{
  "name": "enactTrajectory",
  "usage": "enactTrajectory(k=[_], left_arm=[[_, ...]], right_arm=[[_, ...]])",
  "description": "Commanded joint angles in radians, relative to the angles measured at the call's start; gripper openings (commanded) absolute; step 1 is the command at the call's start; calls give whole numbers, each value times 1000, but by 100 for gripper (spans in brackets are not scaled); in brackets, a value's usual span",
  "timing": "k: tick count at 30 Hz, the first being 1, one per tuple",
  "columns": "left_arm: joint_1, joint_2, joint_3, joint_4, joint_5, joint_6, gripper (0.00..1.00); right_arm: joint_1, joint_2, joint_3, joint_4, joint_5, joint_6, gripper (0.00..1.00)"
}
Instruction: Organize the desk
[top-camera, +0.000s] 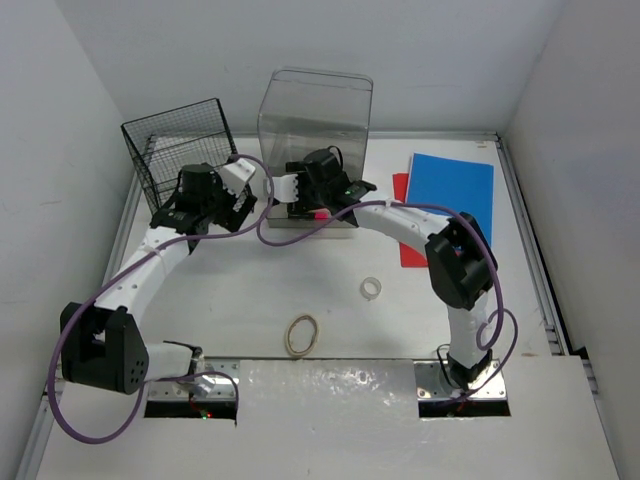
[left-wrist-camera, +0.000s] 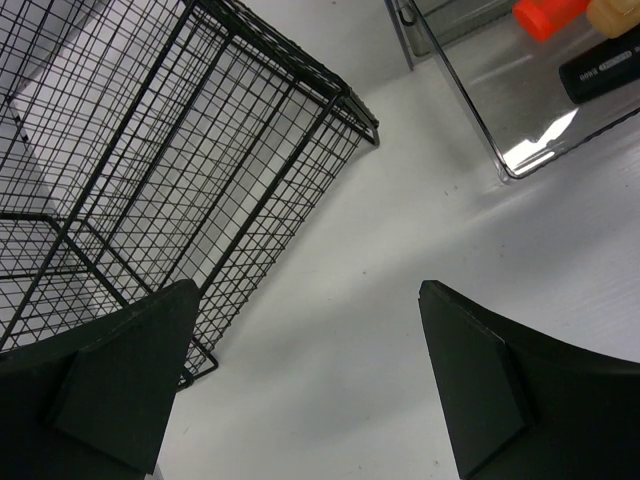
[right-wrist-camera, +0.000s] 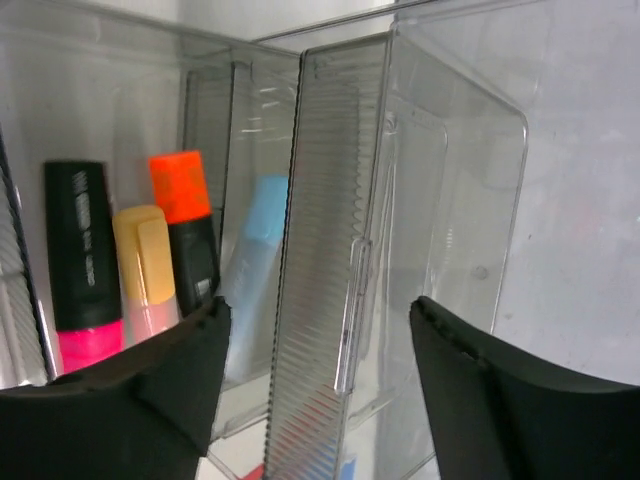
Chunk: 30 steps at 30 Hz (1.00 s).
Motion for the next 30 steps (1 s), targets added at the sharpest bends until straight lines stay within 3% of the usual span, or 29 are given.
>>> enactTrajectory(k=[1, 5, 10, 12, 13, 14, 15, 17, 23, 30], left_arm=[[12, -4, -2, 40, -1, -5, 90], [12, -7, -1, 37, 5, -5, 91], [12, -4, -2, 40, 9, -5, 91], [12, -3, -2, 45, 8, -8, 91], [12, -1, -4, 45, 9, -8, 91], [12, -1, -4, 45, 9, -8, 91], [12, -1, -2, 43, 16, -9, 91], [12, -1, -5, 43, 26, -9, 91], [12, -13, -7, 35, 20, -5, 91], [12, -21, -4, 31, 26, -14, 91]], right_arm=[[7, -4, 46, 74, 62, 60, 72], [31, -75, 8, 111, 70, 120, 77], [66, -307, -206, 184, 35, 430, 73], [66, -377, -359, 252, -49, 551, 50], [66, -432, -420, 287, -118, 600, 31], [66, -452, -475, 331, -119, 600, 31], [68, -464, -585, 432, -195, 605, 15], [68, -461, -676, 540, -250, 616, 1], [83, -320, -739, 669, -376, 607, 0], [86, -146, -676, 882, -216, 547, 0]])
